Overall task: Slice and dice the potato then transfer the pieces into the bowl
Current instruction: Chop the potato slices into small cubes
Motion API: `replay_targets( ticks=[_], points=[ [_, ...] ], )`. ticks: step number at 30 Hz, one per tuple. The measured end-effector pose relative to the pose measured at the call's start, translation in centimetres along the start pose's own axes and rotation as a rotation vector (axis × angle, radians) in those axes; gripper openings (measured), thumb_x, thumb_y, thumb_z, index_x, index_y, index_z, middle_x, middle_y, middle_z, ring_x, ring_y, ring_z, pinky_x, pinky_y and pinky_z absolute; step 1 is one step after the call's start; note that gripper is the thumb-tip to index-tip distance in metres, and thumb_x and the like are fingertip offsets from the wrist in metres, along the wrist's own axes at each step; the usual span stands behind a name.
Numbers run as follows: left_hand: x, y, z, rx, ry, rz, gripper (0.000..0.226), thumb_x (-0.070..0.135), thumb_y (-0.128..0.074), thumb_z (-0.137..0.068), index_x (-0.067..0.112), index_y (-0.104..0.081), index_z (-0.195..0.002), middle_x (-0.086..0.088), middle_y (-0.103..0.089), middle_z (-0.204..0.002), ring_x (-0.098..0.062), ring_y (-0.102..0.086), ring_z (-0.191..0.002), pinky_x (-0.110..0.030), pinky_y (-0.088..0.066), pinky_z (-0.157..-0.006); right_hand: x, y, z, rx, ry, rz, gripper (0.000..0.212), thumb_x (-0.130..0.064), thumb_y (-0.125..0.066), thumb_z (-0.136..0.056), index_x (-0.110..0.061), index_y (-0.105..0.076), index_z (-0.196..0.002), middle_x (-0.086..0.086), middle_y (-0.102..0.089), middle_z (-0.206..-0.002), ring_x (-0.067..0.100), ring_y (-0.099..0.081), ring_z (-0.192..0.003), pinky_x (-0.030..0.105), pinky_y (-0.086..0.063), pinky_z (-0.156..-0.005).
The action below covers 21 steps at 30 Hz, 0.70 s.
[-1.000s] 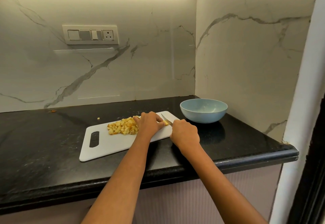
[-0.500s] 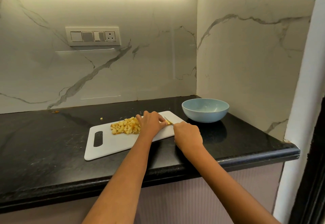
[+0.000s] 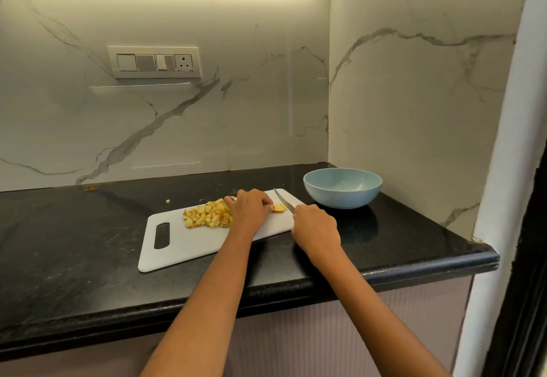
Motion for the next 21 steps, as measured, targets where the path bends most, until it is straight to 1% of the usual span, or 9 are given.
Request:
replay_targets(
  ticks=[3, 8, 12, 15, 21],
  points=[
    [0.2, 0.1, 0.0, 0.005, -0.002, 0.007, 0.019, 0.035, -0.057, -0.091, 0.028, -0.069, -0.103, 0.007, -0.063, -0.117, -0.018, -0.043, -0.119, -0.043, -0.023, -0.101, -0.3, -0.1, 0.0, -0.013, 0.04, 0.019, 0.026, -0.014, -0.039, -0.099, -0.009, -0.052, -0.121, 0.01, -0.059, -0.112, 0.022, -0.061, -0.095, 0.028, -0.04, -0.068],
    [0.2, 0.1, 0.0, 0.004, 0.007, -0.011, 0.02, 0.036, -0.057, -0.09, 0.028, -0.071, -0.102, 0.005, -0.064, -0.114, -0.019, -0.044, -0.118, -0.045, -0.024, -0.103, -0.6, 0.2, 0.1, -0.013, 0.079, 0.047, 0.026, -0.015, -0.041, -0.098, -0.009, -0.053, -0.12, 0.01, -0.06, -0.111, 0.022, -0.062, -0.094, 0.027, -0.04, -0.067],
    [0.1, 0.2, 0.0, 0.012, 0.02, 0.007, 0.018, 0.035, -0.058, -0.089, 0.029, -0.071, -0.101, 0.005, -0.065, -0.112, -0.02, -0.045, -0.117, -0.045, -0.024, -0.103, -0.7, 0.2, 0.1, -0.024, 0.079, 0.055, 0.026, -0.014, -0.042, -0.098, -0.008, -0.053, -0.121, 0.011, -0.059, -0.112, 0.022, -0.061, -0.094, 0.027, -0.04, -0.068],
    [0.2, 0.2, -0.1, 0.004, 0.013, 0.005, 0.018, 0.034, -0.059, -0.089, 0.028, -0.072, -0.1, 0.004, -0.065, -0.113, -0.02, -0.046, -0.115, -0.045, -0.024, -0.102, -1.0, 0.1, -0.2, -0.048, 0.06, 0.029, 0.027, -0.013, -0.042, -0.098, -0.008, -0.052, -0.123, 0.011, -0.059, -0.114, 0.022, -0.061, -0.098, 0.027, -0.041, -0.071],
    [0.6, 0.5, -0.1, 0.009, -0.023, -0.083, 0.018, 0.037, -0.059, -0.089, 0.03, -0.071, -0.1, 0.005, -0.065, -0.111, -0.02, -0.048, -0.112, -0.043, -0.026, -0.097, -2.0, 0.2, -1.4, -0.096, 0.093, 0.057, 0.028, -0.009, -0.044, -0.096, -0.007, -0.053, -0.122, 0.011, -0.059, -0.117, 0.024, -0.059, -0.103, 0.027, -0.038, -0.072]
  ],
)
Point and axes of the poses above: each hand's wrist, its own z-axis away from the middle knuckle, its own y-axis out of the back of the hand, x = y × z, the point moved 8 cm from there along -z, towards the middle knuckle
